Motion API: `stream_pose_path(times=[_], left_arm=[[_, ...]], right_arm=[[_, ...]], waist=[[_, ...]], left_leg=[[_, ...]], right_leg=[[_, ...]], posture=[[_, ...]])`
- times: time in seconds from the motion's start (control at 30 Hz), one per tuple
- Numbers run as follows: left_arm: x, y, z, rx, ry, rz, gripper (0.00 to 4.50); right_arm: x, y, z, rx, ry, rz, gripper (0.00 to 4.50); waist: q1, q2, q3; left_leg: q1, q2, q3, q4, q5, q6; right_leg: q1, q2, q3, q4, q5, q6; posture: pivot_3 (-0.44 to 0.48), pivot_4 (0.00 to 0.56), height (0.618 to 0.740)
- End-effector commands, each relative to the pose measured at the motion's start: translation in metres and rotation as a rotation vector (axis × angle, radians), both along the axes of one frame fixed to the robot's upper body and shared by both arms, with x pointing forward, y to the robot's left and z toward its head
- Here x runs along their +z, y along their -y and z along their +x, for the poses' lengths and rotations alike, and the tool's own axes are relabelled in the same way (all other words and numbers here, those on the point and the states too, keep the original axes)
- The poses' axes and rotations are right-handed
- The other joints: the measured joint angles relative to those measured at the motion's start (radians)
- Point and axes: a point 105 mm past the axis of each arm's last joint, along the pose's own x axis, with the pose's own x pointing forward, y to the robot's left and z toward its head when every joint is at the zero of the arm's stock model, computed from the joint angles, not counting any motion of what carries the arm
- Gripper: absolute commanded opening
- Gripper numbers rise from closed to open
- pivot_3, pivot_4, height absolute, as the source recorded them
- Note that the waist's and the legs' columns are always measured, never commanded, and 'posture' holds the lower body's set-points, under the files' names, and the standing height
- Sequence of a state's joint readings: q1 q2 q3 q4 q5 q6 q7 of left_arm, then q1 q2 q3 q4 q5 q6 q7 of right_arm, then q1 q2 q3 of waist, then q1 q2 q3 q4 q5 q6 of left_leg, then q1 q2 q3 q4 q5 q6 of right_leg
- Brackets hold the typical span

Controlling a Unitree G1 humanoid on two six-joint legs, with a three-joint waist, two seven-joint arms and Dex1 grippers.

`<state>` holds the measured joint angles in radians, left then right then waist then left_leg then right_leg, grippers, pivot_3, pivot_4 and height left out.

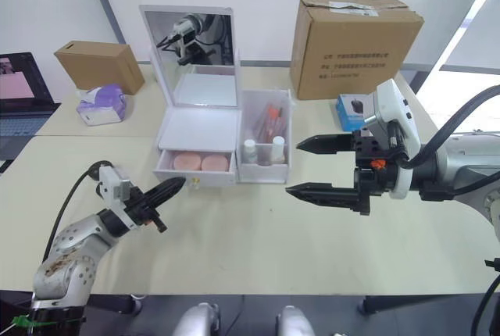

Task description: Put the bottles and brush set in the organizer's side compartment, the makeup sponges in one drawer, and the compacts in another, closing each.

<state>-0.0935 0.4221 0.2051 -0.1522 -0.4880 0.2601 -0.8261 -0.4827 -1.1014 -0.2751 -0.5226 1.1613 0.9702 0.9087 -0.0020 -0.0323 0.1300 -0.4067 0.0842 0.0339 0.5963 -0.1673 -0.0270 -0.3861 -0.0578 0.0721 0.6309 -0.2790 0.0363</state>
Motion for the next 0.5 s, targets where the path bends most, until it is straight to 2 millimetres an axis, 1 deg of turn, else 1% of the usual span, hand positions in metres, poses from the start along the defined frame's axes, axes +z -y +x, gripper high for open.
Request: stream_pose_path(times=[0.03, 0.17, 0.23, 0.33, 0.5], left_arm=[[0.007, 0.006, 0.014, 0.032, 0.047, -0.019, 0.02], [0.013, 0.015, 0.031, 0.065, 0.078, -0.041, 0.02], [0.015, 0.016, 0.036, 0.072, 0.082, -0.04, 0.02], [0.016, 0.014, 0.042, 0.088, 0.097, -0.032, 0.02], [0.015, 0.012, 0.044, 0.097, 0.103, -0.029, 0.02]], right_arm=[[0.012, 0.002, -0.006, -0.006, 0.049, 0.002, 4.5], [0.016, 0.004, -0.008, -0.03, 0.055, -0.004, 4.5], [0.016, 0.005, -0.008, -0.036, 0.053, -0.005, 4.5], [0.017, 0.006, -0.009, -0.048, 0.052, -0.008, 4.5], [0.017, 0.008, -0.011, -0.06, 0.051, -0.009, 4.5]], waist=[[0.004, 0.0, 0.0], [0.007, 0.0, 0.0], [0.007, 0.0, 0.0], [0.006, 0.0, 0.0], [0.008, 0.0, 0.0]], left_leg=[[0.0, 0.0, 0.0, 0.0, 0.0, 0.0], [-0.002, 0.0, -0.001, 0.002, 0.0, 0.0], [-0.002, 0.0, -0.001, 0.002, 0.0, 0.0], [-0.001, 0.0, -0.001, 0.002, 0.0, 0.0], [-0.002, -0.001, -0.002, 0.002, 0.0, 0.0]], right_leg=[[0.0, 0.0, 0.0, 0.0, 0.0, 0.0], [0.0, 0.0, 0.0, 0.0, 0.001, 0.002], [0.0, 0.0, 0.0, 0.0, 0.001, 0.002], [0.0, 0.001, 0.0, 0.0, 0.001, 0.002], [0.0, 0.001, 0.0, 0.0, 0.001, 0.003]], posture=[[0.0, 0.15, 0.74], [0.0, 0.15, 0.74], [0.0, 0.15, 0.74], [0.0, 0.15, 0.74], [0.0, 0.15, 0.74]])
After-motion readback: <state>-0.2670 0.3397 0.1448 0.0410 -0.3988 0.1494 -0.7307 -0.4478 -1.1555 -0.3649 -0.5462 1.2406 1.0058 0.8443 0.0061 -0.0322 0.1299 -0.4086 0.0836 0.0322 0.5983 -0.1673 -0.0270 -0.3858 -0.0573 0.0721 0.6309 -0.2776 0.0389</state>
